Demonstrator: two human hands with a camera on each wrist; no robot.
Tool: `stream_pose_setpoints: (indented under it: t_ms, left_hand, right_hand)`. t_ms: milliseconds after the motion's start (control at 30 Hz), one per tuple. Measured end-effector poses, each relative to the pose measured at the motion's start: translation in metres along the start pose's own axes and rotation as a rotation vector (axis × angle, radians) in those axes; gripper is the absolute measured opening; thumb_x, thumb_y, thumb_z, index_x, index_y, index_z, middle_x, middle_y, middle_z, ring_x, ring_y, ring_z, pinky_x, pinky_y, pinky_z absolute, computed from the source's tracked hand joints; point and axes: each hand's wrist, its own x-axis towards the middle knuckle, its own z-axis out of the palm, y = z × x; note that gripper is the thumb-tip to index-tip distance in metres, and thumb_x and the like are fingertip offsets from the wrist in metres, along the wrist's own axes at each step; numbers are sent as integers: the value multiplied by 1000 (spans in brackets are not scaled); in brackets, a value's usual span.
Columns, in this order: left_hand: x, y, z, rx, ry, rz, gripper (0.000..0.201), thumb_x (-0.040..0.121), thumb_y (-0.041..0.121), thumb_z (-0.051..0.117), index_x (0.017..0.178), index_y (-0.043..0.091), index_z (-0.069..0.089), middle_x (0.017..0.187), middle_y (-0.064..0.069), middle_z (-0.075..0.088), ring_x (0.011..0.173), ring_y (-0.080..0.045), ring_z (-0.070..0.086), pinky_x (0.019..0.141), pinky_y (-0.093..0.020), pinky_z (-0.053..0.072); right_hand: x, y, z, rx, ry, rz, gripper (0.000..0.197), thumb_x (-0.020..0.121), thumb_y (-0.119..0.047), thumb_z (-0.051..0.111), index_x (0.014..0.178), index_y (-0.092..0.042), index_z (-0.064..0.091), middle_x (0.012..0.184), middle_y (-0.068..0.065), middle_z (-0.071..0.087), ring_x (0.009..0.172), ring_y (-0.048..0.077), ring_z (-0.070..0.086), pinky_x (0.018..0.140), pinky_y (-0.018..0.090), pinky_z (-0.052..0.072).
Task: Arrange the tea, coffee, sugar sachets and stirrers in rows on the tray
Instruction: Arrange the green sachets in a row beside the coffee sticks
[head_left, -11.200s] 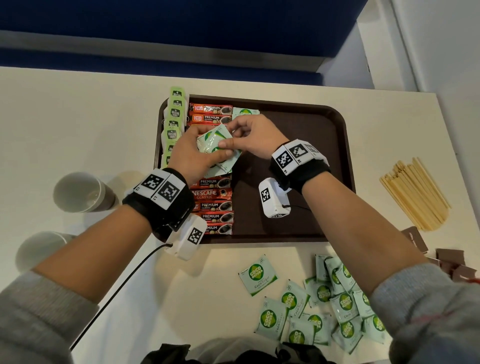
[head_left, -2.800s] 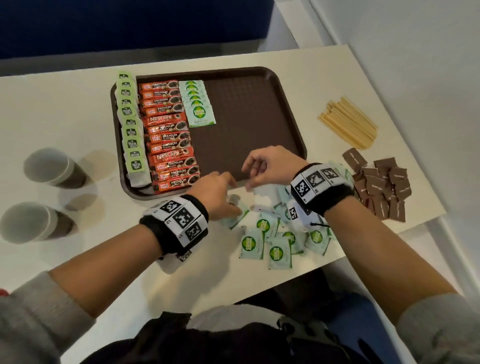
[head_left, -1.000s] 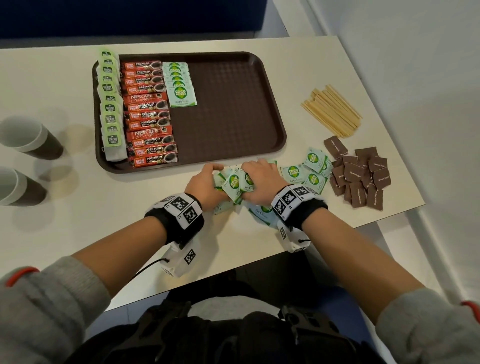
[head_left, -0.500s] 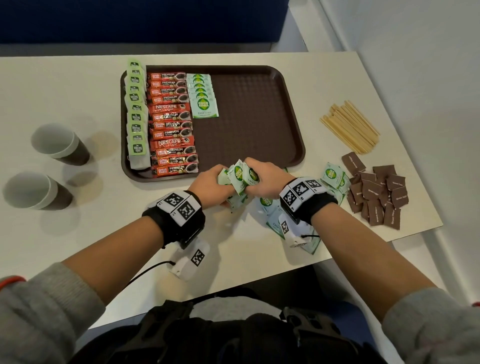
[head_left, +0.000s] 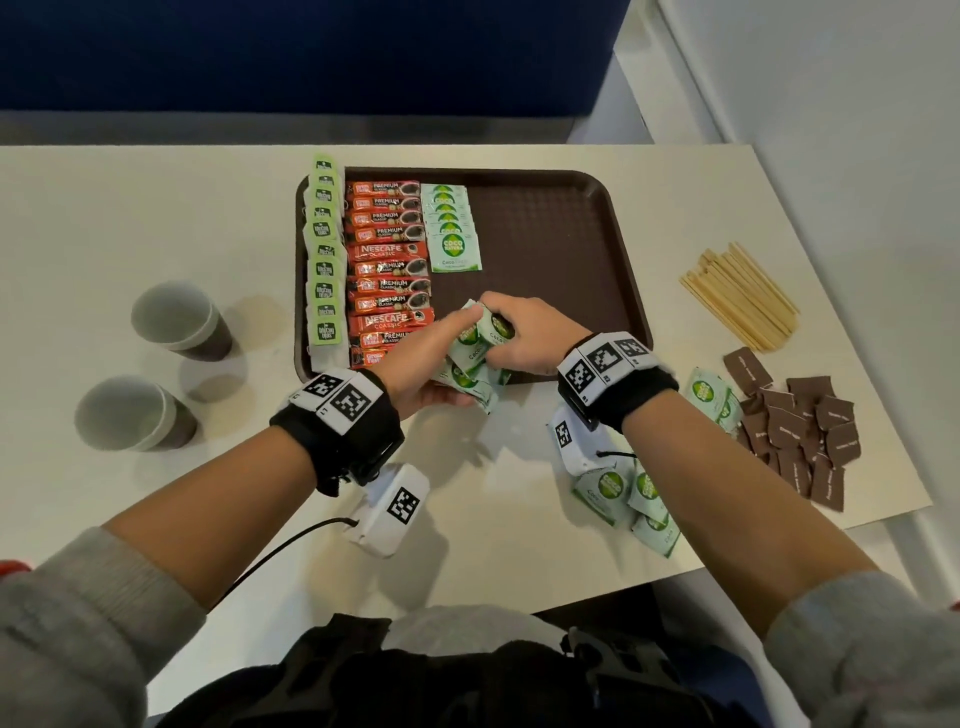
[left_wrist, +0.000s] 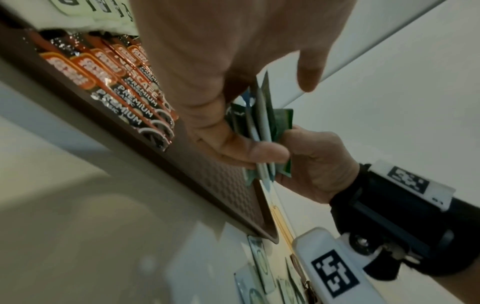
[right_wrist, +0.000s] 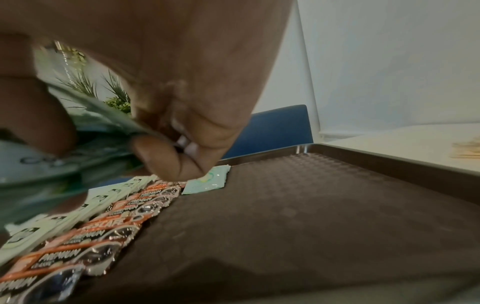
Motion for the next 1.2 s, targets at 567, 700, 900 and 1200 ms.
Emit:
stream_pose_setpoints:
  t_ms: [567, 700, 900, 1200]
  left_hand:
    - [37, 21, -38, 82, 317, 247, 29, 89, 25, 64, 115, 14, 57, 107, -8, 70, 83, -21, 68, 59, -29, 55]
    - [48, 26, -42, 131, 389, 284, 35, 86, 23, 69, 117, 15, 56, 108, -4, 69, 91, -18, 67, 73, -29, 55]
    - [59, 32, -45, 104, 463, 293, 39, 87, 22, 67, 121, 10, 51, 113, -6, 67, 85, -15, 69, 57, -25, 58]
    - [67, 34, -63, 72, 576, 247, 34, 86, 26, 69, 112, 15, 49, 115, -8, 64, 90, -22, 68, 53, -24, 57]
  right_hand:
    - [58, -11, -36, 71, 35, -59, 76, 62, -22, 86, 131, -14, 54, 127, 3, 61, 112, 15, 59, 101, 31, 46]
    - [70, -9, -43, 34, 57, -105, 72, 65, -23, 84, 131, -20, 54, 130, 1, 56, 114, 11, 55, 99, 25, 44]
    - [90, 11, -50, 76, 183, -4, 38, 73, -18, 79, 108, -14, 64, 101, 4, 67, 80, 19, 64, 76, 28, 53]
    - [105, 40, -57, 32, 210, 25, 36, 87, 0, 60, 117, -18, 65, 111, 8, 66, 92, 20, 66, 88, 34, 54]
